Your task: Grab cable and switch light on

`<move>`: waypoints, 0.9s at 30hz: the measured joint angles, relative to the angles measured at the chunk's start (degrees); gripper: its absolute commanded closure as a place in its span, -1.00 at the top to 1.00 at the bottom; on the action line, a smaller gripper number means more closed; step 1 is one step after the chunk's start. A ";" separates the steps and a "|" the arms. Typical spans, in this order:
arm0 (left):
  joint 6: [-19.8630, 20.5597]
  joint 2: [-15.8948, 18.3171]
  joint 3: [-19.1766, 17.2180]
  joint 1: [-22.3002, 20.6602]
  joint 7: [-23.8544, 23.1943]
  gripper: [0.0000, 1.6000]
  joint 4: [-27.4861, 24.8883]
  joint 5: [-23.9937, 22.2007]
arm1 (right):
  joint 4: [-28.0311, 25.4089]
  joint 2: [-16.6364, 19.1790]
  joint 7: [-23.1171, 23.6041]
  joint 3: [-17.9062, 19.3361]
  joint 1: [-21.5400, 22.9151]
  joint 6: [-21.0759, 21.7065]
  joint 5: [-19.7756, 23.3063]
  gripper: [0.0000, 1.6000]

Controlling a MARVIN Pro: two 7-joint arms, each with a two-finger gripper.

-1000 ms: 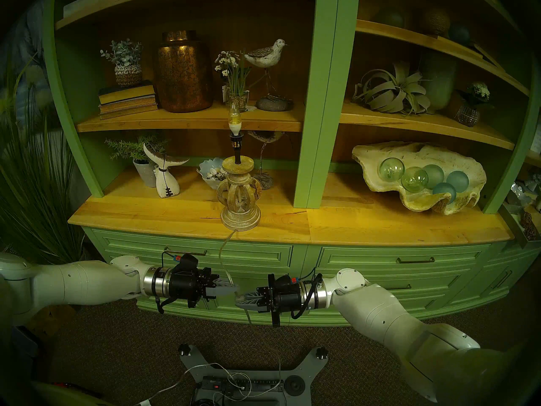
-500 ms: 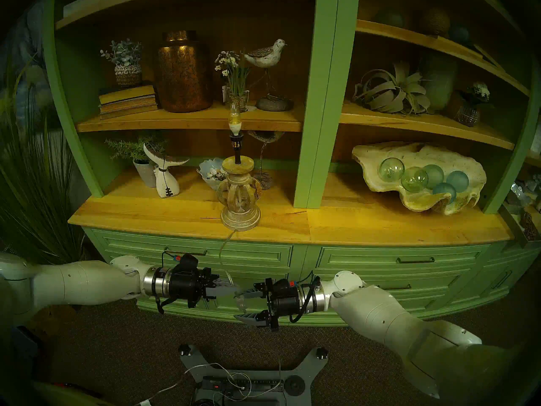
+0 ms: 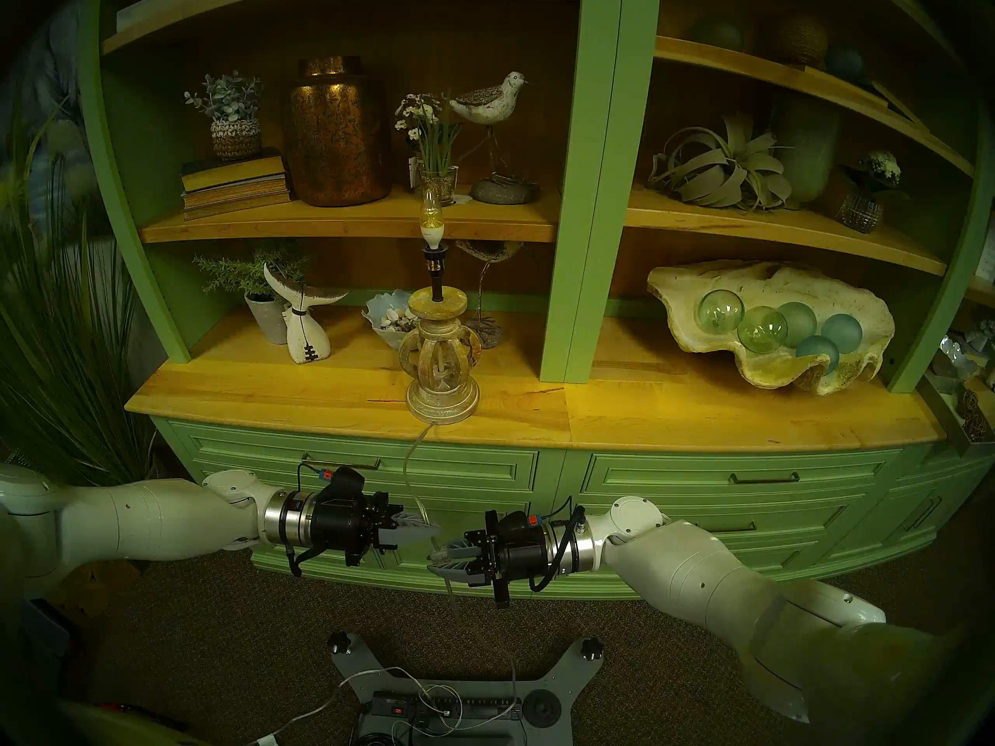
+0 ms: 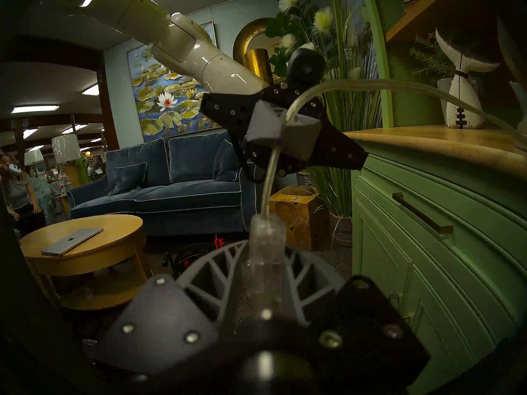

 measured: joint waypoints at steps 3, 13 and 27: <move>0.01 0.01 0.01 0.02 0.00 -1.00 0.02 0.01 | 0.66 -0.20 -0.30 -0.76 0.47 -0.34 0.54 -1.00; 0.01 0.07 -0.01 0.03 0.04 -1.00 0.05 -0.01 | 1.06 -0.07 -1.44 -3.48 1.38 -1.44 2.65 1.00; -0.01 0.03 -0.03 0.03 0.05 -1.00 0.01 0.00 | -1.45 7.21 -4.20 -2.97 -1.39 -4.28 6.05 1.00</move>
